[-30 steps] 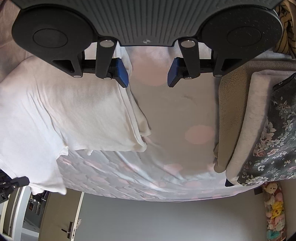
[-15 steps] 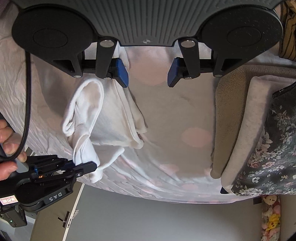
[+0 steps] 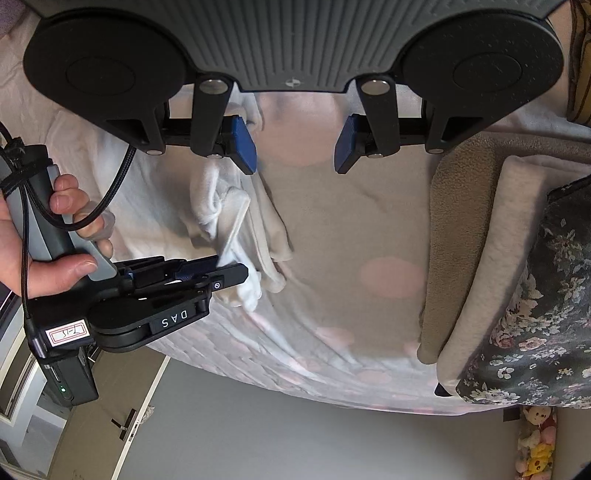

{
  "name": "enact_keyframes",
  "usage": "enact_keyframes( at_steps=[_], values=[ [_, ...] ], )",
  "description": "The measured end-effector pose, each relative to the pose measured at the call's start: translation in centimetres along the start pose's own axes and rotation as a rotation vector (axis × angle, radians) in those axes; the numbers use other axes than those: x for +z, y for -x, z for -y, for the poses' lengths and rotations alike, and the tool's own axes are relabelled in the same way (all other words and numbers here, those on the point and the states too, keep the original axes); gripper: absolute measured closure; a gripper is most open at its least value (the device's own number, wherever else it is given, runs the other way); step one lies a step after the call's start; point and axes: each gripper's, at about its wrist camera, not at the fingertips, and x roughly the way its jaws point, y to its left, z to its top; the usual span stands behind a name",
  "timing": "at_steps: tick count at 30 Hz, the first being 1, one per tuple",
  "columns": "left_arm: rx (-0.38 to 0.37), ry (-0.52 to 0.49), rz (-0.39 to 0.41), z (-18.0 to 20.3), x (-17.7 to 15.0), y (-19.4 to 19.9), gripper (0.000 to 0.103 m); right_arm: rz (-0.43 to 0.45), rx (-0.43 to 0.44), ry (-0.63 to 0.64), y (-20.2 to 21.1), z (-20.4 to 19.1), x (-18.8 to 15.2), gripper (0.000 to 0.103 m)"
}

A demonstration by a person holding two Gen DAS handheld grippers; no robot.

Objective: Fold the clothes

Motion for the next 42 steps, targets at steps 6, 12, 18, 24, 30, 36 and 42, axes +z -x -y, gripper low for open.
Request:
enact_keyframes(
  at_steps=[6,12,18,24,30,36,42],
  values=[
    [-0.092,0.013,-0.001,0.6,0.0,0.9,0.058,0.047,-0.004,0.132,4.5,-1.1,-1.2,0.076],
    [-0.105,0.006,-0.029,1.7,-0.3,0.9,0.058,0.101,-0.069,0.219,8.8,0.1,-6.1,0.070],
    [-0.098,0.026,-0.114,2.2,-1.2,-0.8,0.058,0.163,-0.208,0.307,12.3,2.3,-12.9,0.064],
    [-0.111,0.065,-0.168,2.1,-2.0,-2.6,0.062,0.211,-0.386,0.412,12.8,3.3,-20.9,0.059],
    [-0.110,0.044,-0.145,2.6,-1.9,-2.1,0.088,0.194,-0.462,0.549,11.5,2.7,-22.6,0.059],
    [-0.174,0.093,-0.083,2.5,-1.1,-0.7,0.097,0.173,-0.487,0.661,9.9,1.6,-23.8,0.058],
    [-0.267,0.136,0.002,2.8,-0.3,1.2,0.097,0.235,-0.531,0.653,10.1,1.5,-23.4,0.061]
  ],
)
